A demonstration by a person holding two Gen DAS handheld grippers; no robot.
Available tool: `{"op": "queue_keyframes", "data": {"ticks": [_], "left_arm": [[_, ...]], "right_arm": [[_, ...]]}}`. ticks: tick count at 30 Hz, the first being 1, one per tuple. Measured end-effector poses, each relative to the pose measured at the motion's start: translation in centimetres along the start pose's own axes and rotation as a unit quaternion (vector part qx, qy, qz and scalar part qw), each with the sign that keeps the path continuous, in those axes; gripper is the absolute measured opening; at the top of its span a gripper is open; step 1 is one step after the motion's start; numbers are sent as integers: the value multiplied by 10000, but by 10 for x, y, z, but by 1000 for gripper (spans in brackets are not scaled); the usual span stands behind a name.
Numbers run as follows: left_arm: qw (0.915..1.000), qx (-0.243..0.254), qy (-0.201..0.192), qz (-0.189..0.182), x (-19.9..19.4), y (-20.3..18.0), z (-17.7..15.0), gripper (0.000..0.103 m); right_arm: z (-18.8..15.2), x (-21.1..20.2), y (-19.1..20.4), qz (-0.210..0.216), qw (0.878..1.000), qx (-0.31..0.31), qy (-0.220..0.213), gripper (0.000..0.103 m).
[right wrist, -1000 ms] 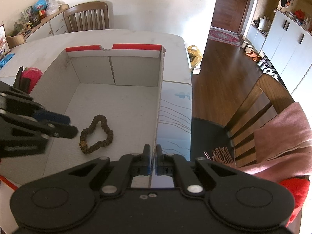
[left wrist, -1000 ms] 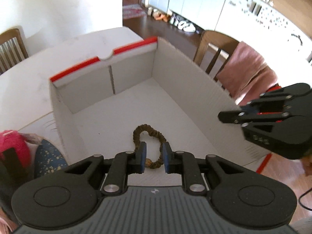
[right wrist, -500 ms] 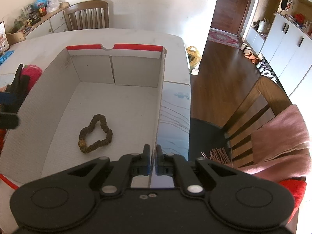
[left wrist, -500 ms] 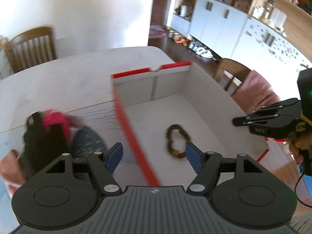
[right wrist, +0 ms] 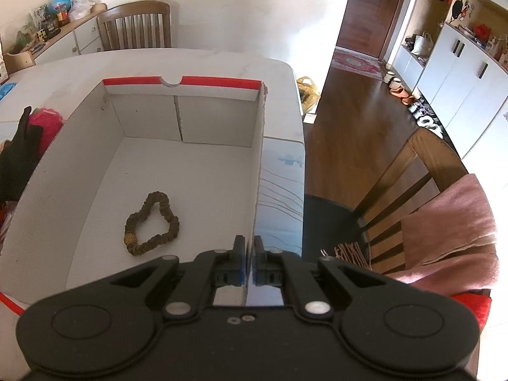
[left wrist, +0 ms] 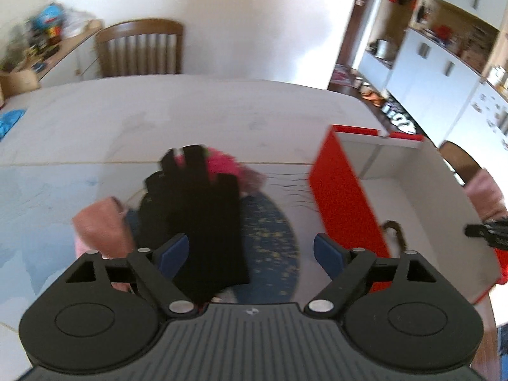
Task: Organize objects
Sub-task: 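Return the left gripper to the pile and grasp the black glove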
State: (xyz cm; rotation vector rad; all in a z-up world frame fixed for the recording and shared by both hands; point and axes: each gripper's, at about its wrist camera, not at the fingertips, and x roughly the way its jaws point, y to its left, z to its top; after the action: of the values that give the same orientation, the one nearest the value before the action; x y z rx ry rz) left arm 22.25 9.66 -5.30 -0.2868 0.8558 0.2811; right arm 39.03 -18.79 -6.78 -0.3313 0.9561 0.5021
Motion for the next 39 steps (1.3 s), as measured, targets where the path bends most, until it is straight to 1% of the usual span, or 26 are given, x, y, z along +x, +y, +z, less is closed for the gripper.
{"op": "queue_keyframes", "data": {"ticks": [3,5,11,19,23,27,29,31,32,33,34,36,38,39], "left_arm": [[9997,-217,6,78,9,14,-1,103],[9995,-273,11,150,15,19,-2,103],[9985,-290,210,413,43,29,-4,103],[9961,-203,422,751,68,31,-4,103],[9942,-219,450,951,76,34,-5,103],[9933,-150,358,1092,76,34,-5,101],[9918,-35,330,1237,76,32,-5,97],[9921,-10,308,1216,75,33,-4,78],[9924,-14,312,1194,74,33,-3,73],[9925,-1,324,1183,74,32,-3,65],[9928,12,323,1157,73,32,-3,60],[9928,82,282,1159,71,30,-3,56],[9933,65,247,1124,66,29,-3,49],[9942,22,224,1050,63,29,-2,41]], "right_arm": [[0,0,0,-3,10000,-3,2,3],[0,0,0,-9,10000,0,6,3],[1,1,-1,-5,10000,-2,14,3],[1,4,-1,-5,10000,-19,33,3],[1,5,0,-3,10000,-21,36,3],[1,5,0,-2,10000,-15,36,3],[1,5,0,-1,10000,-14,35,3],[1,6,0,1,10000,-11,38,3],[1,6,0,1,10000,-14,39,3],[1,6,0,2,10000,-18,38,3],[1,7,0,1,10000,-19,37,3],[1,7,0,7,10000,-12,38,3],[2,7,0,4,10000,-19,39,3],[2,8,0,5,10000,-20,41,3]]}}
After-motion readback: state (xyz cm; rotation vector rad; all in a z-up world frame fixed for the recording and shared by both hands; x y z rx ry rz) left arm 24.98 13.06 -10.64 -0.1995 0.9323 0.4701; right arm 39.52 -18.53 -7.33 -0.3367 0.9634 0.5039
